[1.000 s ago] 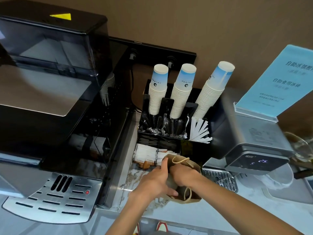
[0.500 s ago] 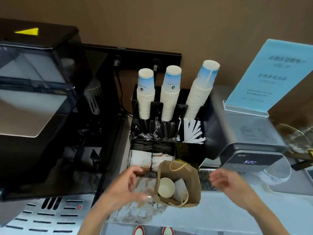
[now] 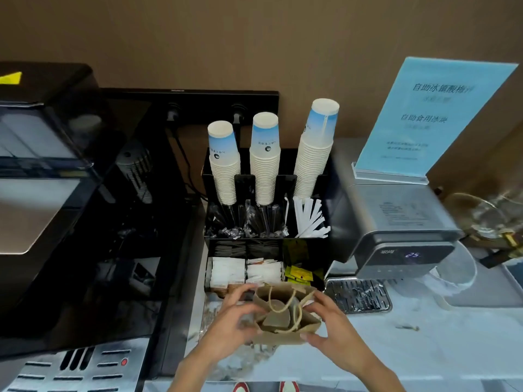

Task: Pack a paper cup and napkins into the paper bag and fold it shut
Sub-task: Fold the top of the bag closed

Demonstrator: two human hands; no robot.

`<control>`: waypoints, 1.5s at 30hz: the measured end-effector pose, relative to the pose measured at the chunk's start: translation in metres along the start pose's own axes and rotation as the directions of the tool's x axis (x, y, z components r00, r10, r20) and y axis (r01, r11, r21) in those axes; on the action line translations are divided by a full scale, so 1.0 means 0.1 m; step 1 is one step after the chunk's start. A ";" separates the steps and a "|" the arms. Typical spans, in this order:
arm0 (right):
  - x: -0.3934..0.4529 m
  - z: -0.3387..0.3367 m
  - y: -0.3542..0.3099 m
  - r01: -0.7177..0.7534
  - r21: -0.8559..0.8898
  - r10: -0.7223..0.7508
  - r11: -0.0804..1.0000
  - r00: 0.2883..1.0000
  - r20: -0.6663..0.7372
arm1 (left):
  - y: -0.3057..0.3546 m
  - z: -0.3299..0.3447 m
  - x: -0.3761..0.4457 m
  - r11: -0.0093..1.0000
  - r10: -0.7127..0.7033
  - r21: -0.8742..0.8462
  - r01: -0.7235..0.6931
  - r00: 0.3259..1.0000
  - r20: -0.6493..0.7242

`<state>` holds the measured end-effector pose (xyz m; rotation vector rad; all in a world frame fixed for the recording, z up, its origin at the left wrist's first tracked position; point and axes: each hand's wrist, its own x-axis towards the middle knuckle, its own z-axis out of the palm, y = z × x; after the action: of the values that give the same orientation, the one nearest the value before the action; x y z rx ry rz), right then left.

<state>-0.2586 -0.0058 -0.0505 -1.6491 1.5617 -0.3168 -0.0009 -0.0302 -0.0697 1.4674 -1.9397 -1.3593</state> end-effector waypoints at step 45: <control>0.27 0.36 0.14 -0.217 0.245 0.244 0.945 0.966 -0.087 | -0.37 0.47 0.10 0.971 -0.235 -0.099 0.220 0.952 -0.195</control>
<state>-0.2388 -0.0151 -0.0927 -1.2719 1.7142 -0.4596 -0.0198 -0.0170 -0.1261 1.7618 -1.6135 -1.2989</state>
